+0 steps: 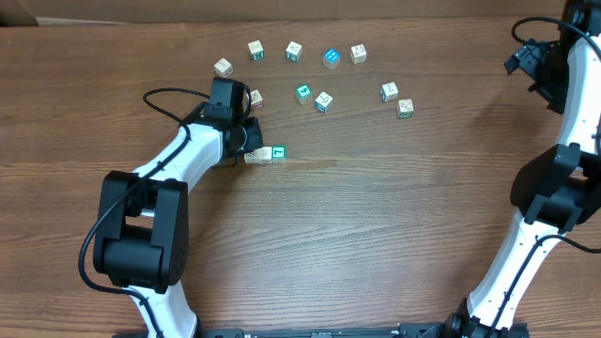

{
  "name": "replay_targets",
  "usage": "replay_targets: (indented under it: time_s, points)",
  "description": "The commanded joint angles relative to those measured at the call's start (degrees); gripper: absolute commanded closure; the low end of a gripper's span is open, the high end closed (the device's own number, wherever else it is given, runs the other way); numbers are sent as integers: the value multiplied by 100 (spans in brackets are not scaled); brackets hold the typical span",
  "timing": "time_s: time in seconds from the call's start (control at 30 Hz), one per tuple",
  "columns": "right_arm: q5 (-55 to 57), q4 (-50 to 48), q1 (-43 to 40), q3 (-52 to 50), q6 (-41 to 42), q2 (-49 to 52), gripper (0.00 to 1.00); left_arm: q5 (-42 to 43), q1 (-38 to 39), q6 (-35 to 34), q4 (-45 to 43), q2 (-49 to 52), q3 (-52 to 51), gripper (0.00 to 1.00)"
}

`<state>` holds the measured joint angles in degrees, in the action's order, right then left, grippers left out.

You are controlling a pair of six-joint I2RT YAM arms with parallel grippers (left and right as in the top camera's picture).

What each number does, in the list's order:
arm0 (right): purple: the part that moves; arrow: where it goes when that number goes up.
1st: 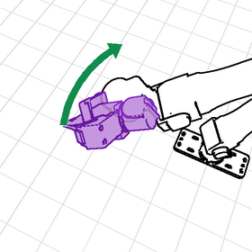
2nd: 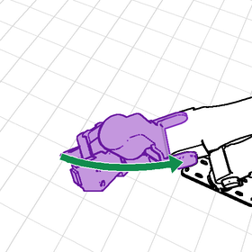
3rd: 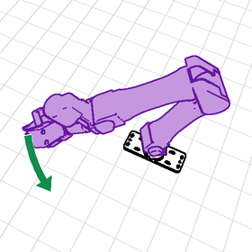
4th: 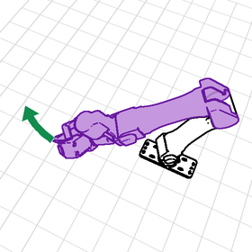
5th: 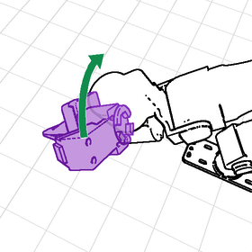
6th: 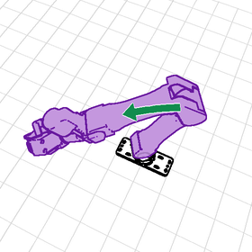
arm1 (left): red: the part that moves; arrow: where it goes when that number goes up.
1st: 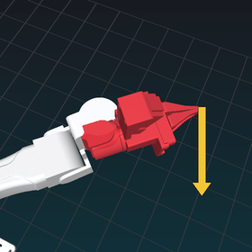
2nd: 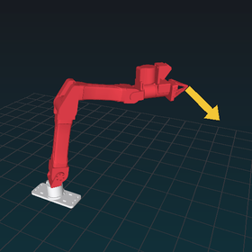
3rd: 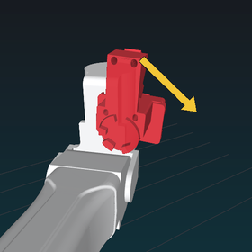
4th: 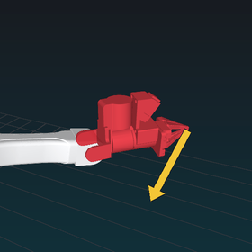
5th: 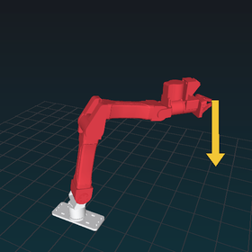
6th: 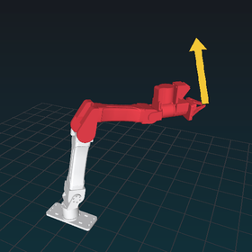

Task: Form a horizontal line

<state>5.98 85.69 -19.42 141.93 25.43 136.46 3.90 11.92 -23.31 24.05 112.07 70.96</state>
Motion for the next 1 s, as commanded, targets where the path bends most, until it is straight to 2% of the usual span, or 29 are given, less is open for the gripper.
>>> replay_targets:
  time_s: [0.0, 0.3, 0.97]
  points:
    - [13, -11, -20, -20, -22, -96, 0, 59, 11, 149, 11, 9, -46, 96]
    - [11, -11, -20, -17, -22, -96, 0, 11, 11, 149, -11, 9, -46, 96]
    - [11, -11, -20, -20, -22, -96, 0, -350, 9, 144, -118, 9, -46, 88]
